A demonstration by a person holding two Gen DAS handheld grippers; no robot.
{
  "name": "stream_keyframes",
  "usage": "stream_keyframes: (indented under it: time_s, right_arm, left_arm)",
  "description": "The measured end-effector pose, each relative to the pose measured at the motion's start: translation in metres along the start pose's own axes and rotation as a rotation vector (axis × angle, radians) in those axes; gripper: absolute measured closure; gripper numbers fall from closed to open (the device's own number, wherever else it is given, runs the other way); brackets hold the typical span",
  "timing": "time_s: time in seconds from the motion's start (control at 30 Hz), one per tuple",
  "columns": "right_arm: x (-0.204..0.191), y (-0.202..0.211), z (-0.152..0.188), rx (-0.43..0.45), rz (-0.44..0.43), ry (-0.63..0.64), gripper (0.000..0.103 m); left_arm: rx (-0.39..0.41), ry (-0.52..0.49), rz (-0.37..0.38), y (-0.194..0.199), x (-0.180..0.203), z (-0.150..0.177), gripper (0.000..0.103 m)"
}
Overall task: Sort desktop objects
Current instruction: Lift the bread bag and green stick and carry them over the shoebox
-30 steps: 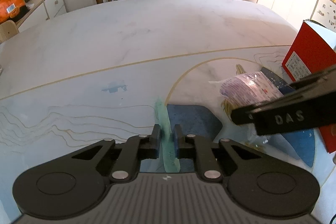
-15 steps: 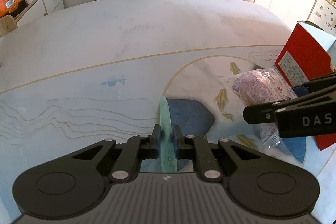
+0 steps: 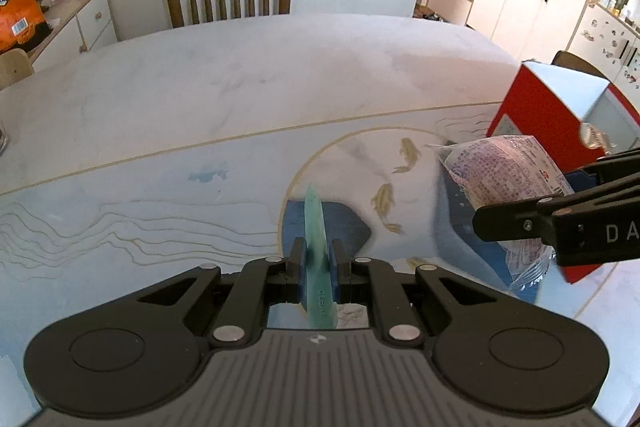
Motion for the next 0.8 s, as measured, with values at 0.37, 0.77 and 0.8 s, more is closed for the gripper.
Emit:
stream_keyframes:
  time_s: [0.37, 0.77, 0.8]
  right_arm:
    - [0.018, 0.040, 0.008, 0.057, 0.003, -0.036, 0.051]
    - [0.073, 0.074, 0.021, 0.104, 0.039, -0.092, 0.051]
    - [0.078, 0.076, 0.021, 0.108, 0.042, -0.096, 0.051]
  left_arm:
    - [0.052, -0.042, 0.049, 0.033, 0.041, -0.013, 0.092]
    - [0.096, -0.120, 0.099, 0.046, 0.108, -0.033, 0.092]
    - [0.097, -0.125, 0.103, 0.045, 0.114, -0.035, 0.092]
Point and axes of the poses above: each gripper's, at about its wrist camera, not at the fingertips, and y roughly against the way its jaws point, x to its right, z to its underside, the point moved 10 cm from there along -y, roughly the way its jaws point, and after that the axes turned 8 degrees about z, right-handed, at the moved point
